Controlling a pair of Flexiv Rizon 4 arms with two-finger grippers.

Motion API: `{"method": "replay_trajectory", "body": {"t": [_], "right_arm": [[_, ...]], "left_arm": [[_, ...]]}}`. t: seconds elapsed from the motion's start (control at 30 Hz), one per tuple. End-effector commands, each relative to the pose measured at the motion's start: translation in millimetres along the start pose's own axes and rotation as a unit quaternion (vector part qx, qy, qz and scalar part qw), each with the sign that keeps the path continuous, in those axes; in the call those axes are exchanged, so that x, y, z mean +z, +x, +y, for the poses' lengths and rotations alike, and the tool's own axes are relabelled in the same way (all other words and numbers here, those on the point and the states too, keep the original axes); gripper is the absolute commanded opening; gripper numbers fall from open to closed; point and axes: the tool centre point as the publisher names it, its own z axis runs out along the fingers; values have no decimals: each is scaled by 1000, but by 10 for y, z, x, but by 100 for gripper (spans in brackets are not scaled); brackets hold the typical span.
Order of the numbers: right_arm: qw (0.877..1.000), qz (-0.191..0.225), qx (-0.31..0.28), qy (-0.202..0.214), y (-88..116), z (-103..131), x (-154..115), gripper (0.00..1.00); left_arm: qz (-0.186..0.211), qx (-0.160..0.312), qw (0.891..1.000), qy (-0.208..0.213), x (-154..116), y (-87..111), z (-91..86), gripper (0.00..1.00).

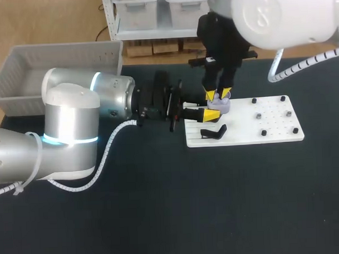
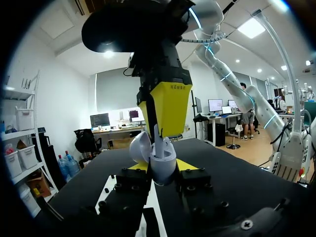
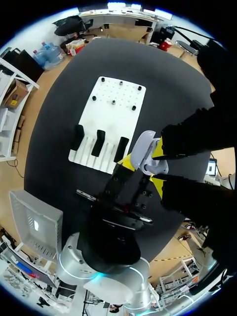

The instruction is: Pick up each earbud case from the left stands, insert the matching earbuds, close the lid, and place the case in the box.

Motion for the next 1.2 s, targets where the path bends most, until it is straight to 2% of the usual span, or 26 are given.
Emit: {"method": "replay_trajectory", "body": {"t": [0.03, 0.4, 0.43, 0.47, 0.5, 0.53, 0.67, 0.8, 0.9, 0.97, 1.03, 1.2], "right_arm": [[1000, 1, 0, 1, -24, -3, 19, 0], [1000, 10, 3, 9, -43, -21, 72, 0], [1000, 10, 3, 10, -43, -21, 72, 26], [1000, 9, 4, 10, -38, -19, 66, 48], [1000, 8, 4, 7, -28, -12, 52, 91], [1000, 8, 4, 5, -16, -3, 30, 100], [1000, -3, 1, -8, 65, 39, -123, 100], [999, -21, 14, -44, 90, 18, -305, 100], [996, -57, 54, -42, -5, -93, -378, 100], [990, -92, 93, -52, -108, -201, -407, 100], [982, -131, 131, -43, -211, -315, -396, 100], [970, -149, 187, -46, -386, -520, -270, 100]], "left_arm": [[0, 1, 1000, -2, 2, 5, -12, 0], [0, 1, 1000, -2, 2, 5, -12, 0], [0, 1, 1000, -2, 2, 5, -12, 0], [0, 1, 1000, -2, 2, 5, -12, 0], [0, 1, 1000, -2, 2, 5, -12, 0], [0, 1, 1000, -2, 2, 5, -12, 0], [0, 1, 1000, -2, 2, 5, -12, 0], [0, 1, 1000, -2, 2, 5, -12, 0], [0, 1, 1000, -2, 2, 5, -12, 0], [0, 1, 1000, -2, 2, 5, -12, 0], [0, 1, 1000, -2, 2, 5, -12, 0], [0, 1, 1000, -2, 2, 5, -12, 0]]}}
